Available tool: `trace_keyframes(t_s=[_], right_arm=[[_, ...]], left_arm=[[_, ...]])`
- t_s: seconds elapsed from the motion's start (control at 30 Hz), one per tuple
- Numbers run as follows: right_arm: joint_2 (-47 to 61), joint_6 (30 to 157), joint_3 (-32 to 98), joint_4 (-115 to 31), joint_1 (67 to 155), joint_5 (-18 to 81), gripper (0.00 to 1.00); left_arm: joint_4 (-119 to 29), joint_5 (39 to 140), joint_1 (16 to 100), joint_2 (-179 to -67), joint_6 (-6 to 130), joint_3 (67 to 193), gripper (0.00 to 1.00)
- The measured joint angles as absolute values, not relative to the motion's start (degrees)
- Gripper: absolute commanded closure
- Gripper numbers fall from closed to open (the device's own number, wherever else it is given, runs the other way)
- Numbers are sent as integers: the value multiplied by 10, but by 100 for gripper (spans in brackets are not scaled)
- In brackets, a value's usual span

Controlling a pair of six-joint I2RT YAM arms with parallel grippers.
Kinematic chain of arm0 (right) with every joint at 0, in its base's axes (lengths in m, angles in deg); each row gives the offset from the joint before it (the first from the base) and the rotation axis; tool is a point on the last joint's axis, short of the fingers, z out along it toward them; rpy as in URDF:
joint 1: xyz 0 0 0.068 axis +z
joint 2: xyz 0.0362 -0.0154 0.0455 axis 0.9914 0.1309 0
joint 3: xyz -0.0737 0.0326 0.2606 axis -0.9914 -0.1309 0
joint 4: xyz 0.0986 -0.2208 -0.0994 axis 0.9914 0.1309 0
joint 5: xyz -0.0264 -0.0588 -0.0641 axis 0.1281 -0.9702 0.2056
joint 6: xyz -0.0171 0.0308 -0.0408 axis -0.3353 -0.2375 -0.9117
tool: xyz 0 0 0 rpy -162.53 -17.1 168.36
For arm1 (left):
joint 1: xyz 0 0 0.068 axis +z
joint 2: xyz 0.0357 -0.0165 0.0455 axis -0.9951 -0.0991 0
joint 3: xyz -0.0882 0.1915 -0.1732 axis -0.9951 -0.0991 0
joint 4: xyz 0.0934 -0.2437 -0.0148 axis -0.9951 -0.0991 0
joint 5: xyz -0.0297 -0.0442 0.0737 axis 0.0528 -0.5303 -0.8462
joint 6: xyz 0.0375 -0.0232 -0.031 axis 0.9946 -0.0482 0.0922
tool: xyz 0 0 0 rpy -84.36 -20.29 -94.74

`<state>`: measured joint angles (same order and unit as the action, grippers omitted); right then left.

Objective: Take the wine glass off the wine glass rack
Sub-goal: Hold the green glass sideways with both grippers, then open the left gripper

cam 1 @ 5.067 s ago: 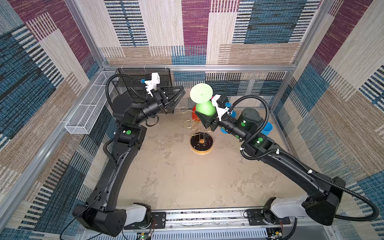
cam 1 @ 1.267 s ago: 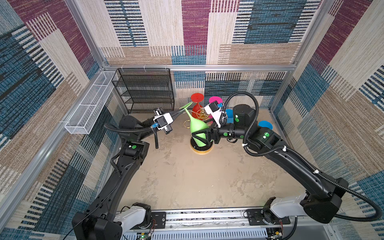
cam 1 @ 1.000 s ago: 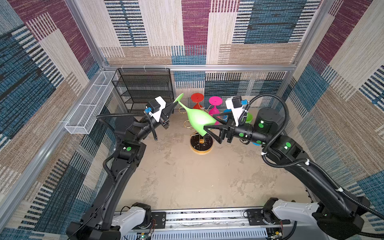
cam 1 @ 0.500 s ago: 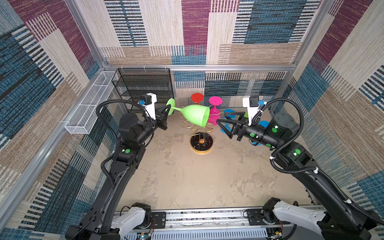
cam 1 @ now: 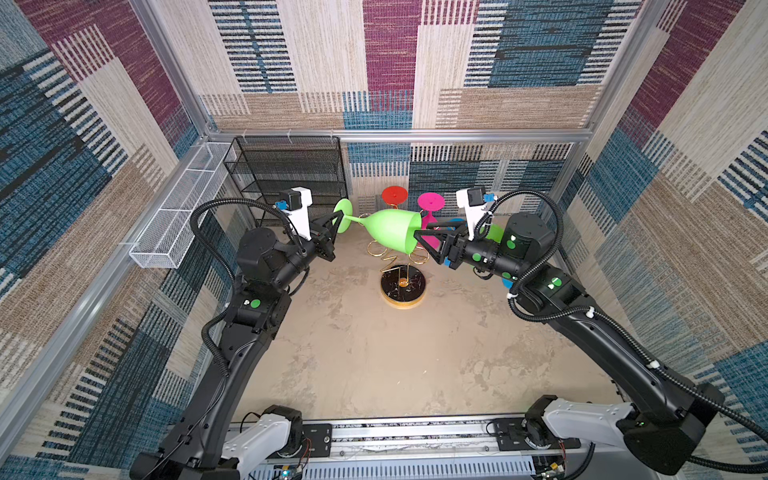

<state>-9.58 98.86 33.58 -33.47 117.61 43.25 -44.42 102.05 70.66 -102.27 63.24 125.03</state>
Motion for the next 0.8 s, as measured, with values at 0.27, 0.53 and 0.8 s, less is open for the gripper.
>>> trace_keyframes(t_s=[0.27,0.53,0.8], right_arm=[[-54,990,362,-358,1178,446,76],[-50,990,364,-357,1184,447,100],[-70,986,367,-336,1188,442,100]], left_arm=[[-444,1044,707,-1024,609,1251,100],[-435,1055,707,-1031,602,1251,92],[-424,1041,708,-1027,600,1247,24]])
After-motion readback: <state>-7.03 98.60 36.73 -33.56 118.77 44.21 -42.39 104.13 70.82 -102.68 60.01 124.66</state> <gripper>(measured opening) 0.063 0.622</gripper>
